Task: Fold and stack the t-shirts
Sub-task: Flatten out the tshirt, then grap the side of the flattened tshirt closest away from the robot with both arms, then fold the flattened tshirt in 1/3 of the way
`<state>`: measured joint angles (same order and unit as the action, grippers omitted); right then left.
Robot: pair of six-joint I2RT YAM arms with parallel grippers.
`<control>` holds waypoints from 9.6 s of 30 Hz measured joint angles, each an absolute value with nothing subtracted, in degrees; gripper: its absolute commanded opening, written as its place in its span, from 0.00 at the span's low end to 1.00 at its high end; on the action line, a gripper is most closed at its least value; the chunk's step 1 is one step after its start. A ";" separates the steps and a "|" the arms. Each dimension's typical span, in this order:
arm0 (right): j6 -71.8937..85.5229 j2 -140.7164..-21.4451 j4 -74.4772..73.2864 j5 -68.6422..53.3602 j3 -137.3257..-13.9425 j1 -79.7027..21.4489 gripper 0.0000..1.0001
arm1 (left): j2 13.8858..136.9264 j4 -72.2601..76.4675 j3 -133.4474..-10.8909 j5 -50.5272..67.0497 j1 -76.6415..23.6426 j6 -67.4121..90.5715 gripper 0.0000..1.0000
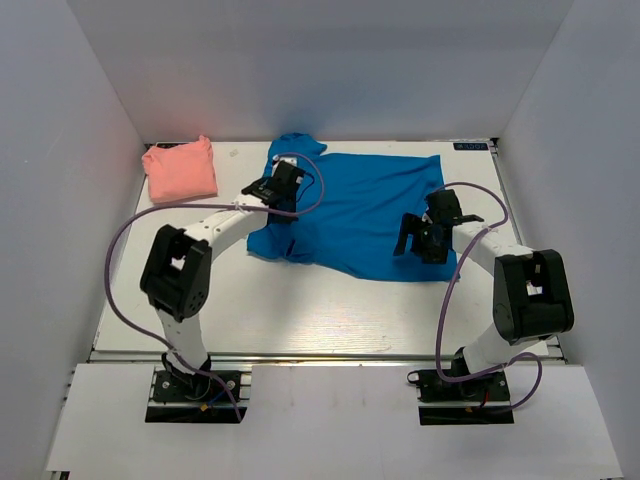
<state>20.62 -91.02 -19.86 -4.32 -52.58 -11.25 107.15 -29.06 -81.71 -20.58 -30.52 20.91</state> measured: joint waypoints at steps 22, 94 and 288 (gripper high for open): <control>20.67 -90.74 -22.57 -1.21 -50.70 -11.22 0.89 | 78.41 -61.56 -51.13 3.68 -32.73 32.34 1.00; 35.64 -61.23 -35.14 4.82 -29.50 3.20 0.00 | 66.17 -41.01 -31.79 19.20 -32.75 32.18 0.00; 31.79 -74.02 -36.69 9.17 -50.85 9.63 0.00 | 68.75 -49.30 -45.28 0.69 -15.22 36.80 0.00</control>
<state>31.79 -74.02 -36.69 9.17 -50.85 9.63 68.75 -49.30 -45.28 0.69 -15.22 36.80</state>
